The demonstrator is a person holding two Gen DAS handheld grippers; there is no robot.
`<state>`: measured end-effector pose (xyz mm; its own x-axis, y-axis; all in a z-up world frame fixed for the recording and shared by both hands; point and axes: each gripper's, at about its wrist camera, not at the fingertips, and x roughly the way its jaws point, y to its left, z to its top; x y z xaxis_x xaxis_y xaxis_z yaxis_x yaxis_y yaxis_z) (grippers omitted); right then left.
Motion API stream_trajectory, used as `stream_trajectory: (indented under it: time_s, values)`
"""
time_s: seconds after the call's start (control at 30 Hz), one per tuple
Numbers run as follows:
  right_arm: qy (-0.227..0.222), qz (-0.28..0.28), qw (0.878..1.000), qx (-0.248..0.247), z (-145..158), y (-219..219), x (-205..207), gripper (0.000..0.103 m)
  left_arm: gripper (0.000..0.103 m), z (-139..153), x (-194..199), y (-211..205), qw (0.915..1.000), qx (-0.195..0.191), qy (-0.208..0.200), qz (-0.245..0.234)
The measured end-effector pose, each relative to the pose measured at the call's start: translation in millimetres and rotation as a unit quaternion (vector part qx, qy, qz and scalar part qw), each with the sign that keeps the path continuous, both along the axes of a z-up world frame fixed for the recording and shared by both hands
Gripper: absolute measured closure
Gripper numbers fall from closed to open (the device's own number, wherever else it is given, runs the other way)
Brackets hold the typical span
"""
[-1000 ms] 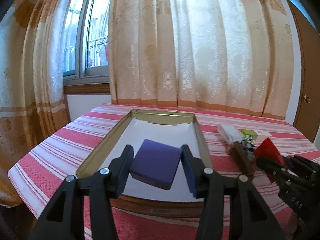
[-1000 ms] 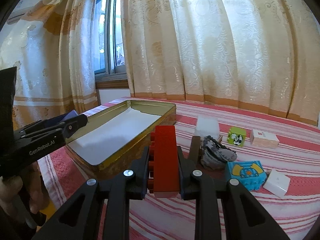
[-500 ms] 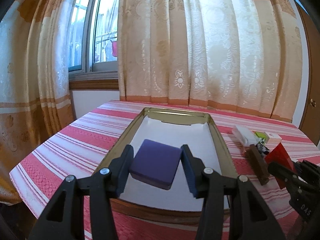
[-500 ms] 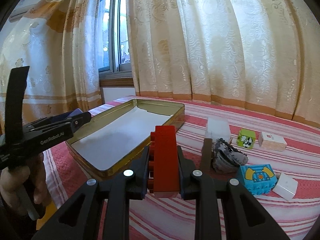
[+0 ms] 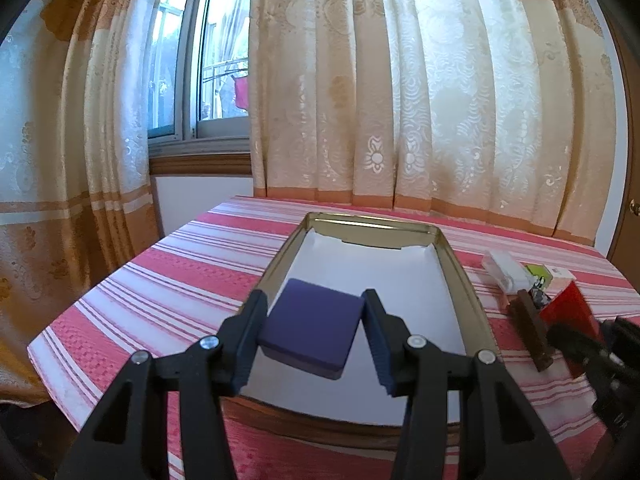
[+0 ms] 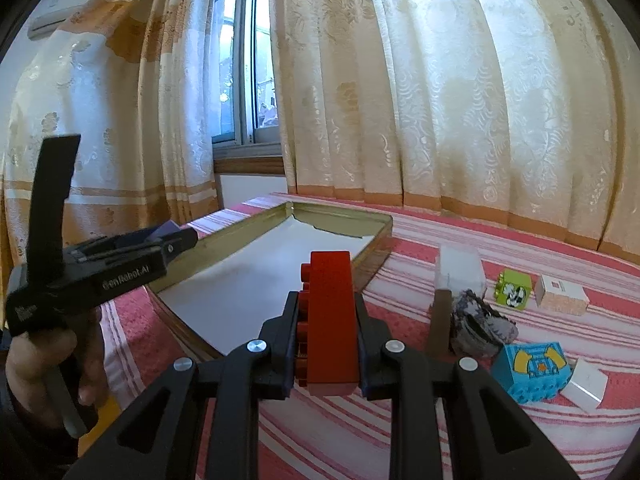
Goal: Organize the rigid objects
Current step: 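Carry the purple cube and red brick over the tin tray with both tools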
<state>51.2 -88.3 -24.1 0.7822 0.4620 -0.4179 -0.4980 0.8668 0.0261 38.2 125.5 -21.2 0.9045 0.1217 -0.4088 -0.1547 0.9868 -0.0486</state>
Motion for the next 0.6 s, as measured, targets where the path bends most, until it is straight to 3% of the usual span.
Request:
stream_trajectory:
  time_s: [0.2, 0.6]
  values:
    - [-0.001, 0.014, 1.0, -0.001, 11.2, 7.8, 6.7, 0.078, 0.055, 0.1, 5.3, 6.1, 1.0, 0.004, 0.009, 0.002]
    - [0.06, 0.043, 0.997, 0.001, 30.9, 37.7, 69.3, 0.078, 0.055, 0.1, 54.2, 11.5, 0.9979, 0.006, 0.061, -0.02]
